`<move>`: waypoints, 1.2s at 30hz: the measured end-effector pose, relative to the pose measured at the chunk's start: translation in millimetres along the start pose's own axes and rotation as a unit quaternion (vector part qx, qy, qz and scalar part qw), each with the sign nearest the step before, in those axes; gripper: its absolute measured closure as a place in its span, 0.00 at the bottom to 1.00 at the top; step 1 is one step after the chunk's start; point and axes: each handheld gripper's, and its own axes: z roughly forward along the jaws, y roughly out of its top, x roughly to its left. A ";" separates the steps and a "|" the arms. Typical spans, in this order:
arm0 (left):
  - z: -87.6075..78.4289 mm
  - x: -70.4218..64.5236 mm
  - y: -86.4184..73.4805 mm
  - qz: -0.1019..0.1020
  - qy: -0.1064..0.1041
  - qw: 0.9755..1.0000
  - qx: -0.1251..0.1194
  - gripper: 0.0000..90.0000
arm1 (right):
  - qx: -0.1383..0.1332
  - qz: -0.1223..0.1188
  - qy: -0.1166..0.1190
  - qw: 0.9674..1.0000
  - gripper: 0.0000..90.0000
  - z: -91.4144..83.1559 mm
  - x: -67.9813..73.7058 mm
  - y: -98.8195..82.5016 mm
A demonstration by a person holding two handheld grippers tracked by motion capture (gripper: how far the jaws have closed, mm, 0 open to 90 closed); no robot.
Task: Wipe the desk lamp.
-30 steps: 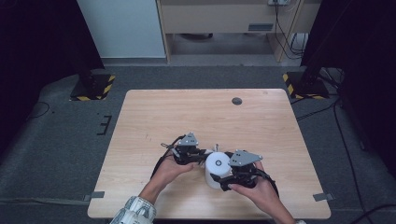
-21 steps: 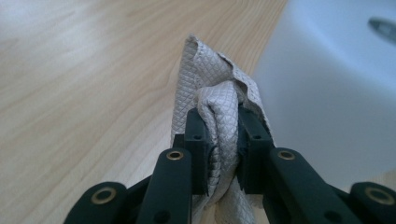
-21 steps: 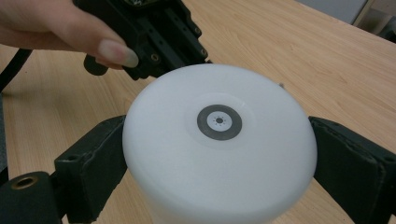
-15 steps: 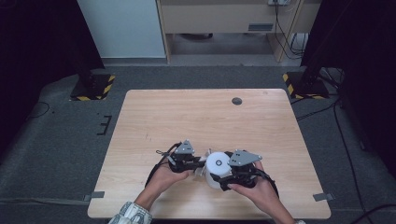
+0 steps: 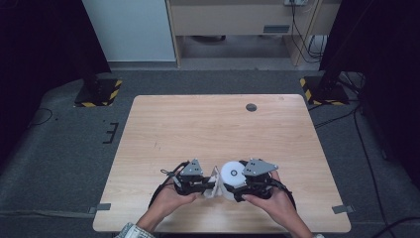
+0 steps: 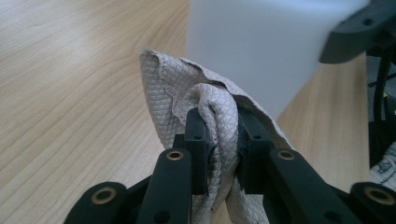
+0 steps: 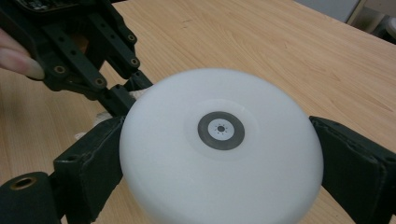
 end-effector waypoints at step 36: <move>-49.4 27.3 2.0 -0.036 0.070 0.994 -0.070 0.84 | -0.006 0.015 0.007 1.000 0.05 -18.5 -6.3 -14.4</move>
